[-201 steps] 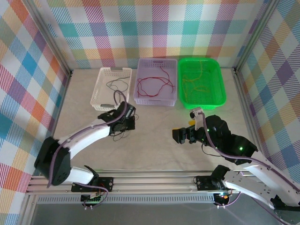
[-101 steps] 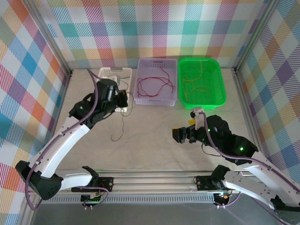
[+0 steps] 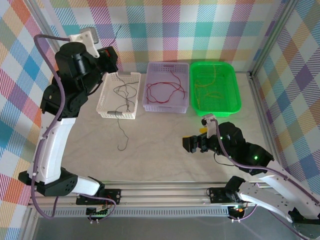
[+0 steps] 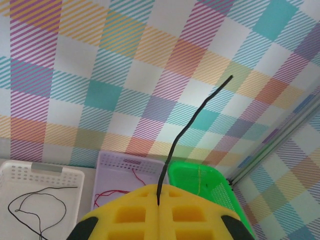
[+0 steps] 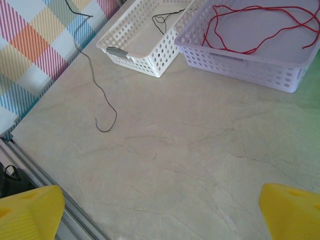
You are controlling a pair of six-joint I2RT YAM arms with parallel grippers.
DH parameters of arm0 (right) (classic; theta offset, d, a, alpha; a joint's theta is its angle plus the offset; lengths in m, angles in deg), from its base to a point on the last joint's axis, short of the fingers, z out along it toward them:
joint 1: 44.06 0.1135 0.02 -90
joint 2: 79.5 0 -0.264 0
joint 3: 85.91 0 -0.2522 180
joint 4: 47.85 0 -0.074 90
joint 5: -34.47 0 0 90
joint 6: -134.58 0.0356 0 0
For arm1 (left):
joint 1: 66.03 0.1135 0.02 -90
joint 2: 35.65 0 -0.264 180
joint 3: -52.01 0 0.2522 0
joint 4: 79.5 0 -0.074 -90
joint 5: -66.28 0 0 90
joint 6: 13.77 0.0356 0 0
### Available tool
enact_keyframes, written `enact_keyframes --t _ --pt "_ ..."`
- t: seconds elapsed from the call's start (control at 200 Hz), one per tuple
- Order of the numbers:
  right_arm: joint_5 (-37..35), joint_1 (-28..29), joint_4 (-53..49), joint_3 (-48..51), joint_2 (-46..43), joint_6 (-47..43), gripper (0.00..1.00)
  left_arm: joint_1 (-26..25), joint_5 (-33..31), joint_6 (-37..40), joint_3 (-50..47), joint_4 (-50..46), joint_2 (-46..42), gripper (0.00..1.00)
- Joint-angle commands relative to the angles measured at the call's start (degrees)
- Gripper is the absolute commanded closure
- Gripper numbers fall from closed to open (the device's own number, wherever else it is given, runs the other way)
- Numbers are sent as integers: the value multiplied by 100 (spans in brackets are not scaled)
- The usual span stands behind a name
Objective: Untangle the cables
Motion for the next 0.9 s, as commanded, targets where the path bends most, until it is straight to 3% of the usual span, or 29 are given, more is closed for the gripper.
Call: enact_keyframes --t 0.0,0.16,0.41,0.61,0.895 --pt "66 -33 170 -86 -6 36 0 126 91 163 -94 -215 152 100" --pt "268 -32 495 -54 80 -163 0 337 476 19 1128 -481 672 100" --pt "1392 -33 2942 319 1152 -633 0 337 1138 -403 3007 -781 1427 100" --pt "933 -39 4722 -326 2641 -1738 0 337 1543 -768 3075 -818 1415 100" --pt "2145 -41 5464 -2340 4825 -1878 0 329 1718 -899 2703 -837 1214 100"
